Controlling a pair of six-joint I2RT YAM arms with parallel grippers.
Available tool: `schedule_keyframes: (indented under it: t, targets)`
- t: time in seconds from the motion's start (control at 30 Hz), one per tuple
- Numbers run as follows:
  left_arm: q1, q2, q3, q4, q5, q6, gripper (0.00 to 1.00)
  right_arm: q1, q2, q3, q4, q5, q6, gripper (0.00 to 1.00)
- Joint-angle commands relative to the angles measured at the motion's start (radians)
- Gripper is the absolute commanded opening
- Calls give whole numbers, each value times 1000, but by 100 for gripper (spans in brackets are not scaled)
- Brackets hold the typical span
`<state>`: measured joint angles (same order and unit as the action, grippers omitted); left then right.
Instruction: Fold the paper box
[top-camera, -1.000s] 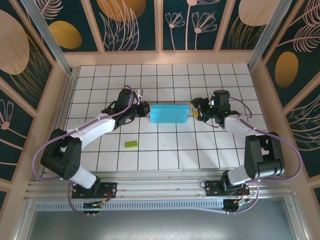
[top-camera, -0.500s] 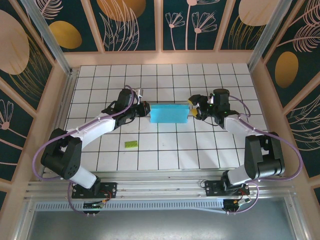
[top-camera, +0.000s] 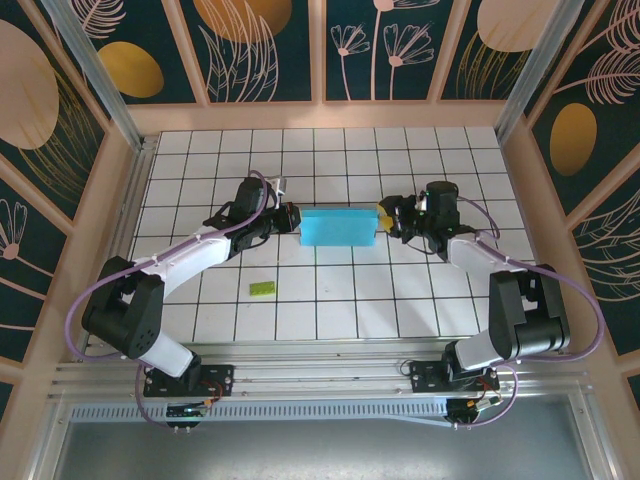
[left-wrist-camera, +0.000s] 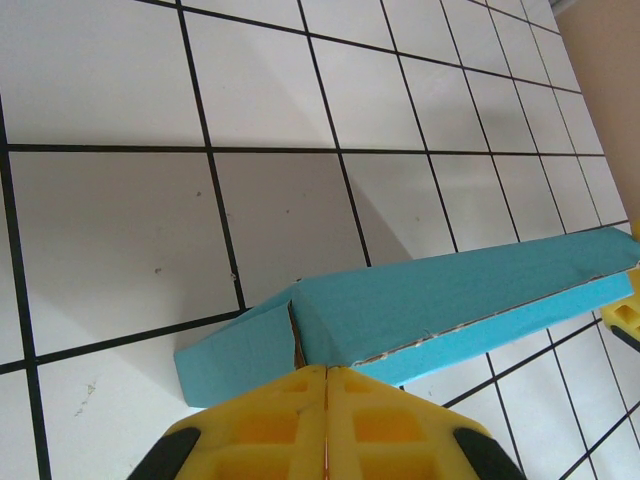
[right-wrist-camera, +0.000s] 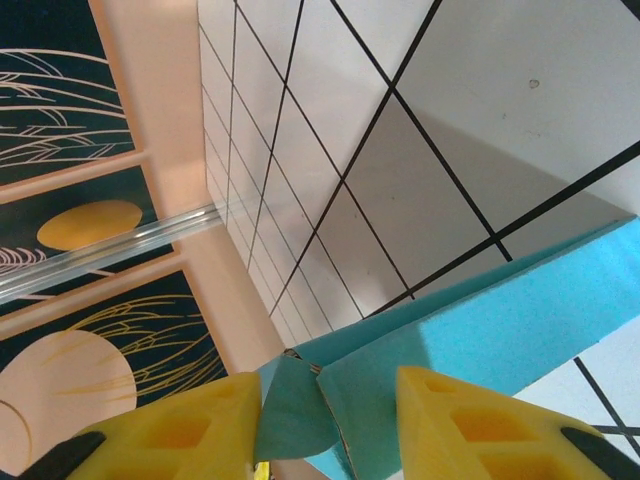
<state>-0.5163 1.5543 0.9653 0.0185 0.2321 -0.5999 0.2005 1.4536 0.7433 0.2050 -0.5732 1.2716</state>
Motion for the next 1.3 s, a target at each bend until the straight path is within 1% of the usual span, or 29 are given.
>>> schedule_keyframes:
  t: [0.0,0.17,0.27,0.5,0.67,0.8,0.97,1.03,1.1,1.27]
  targets:
    - [-8,37,2,-60,16,-15,7,16,-5,-57,2,21,61,37]
    - [-8,38,2,-57,16,-18,7,29,15,-91,65,11,117,36]
    - [-8,39,2,-58,16,-17,7,39,26,-83,70,-4,124,44]
    - [-8,41,2,-57,16,-19,7,58,19,-76,30,12,112,46]
    - [-8,41,1,-57,16,-18,7,67,23,-79,8,40,91,38]
    - [-8,36,1,-57,12,-20,7,71,32,-94,20,40,91,31]
    - [-8,22,0,-41,3,-39,8,76,36,-91,22,44,66,28]
    - [-8,13,-5,-31,4,-49,10,77,39,-87,13,45,53,26]
    - [-8,-1,-11,-19,1,-60,16,76,38,-93,11,51,49,24]
    - [-8,-58,-31,10,-2,-85,25,75,51,-104,29,53,52,18]
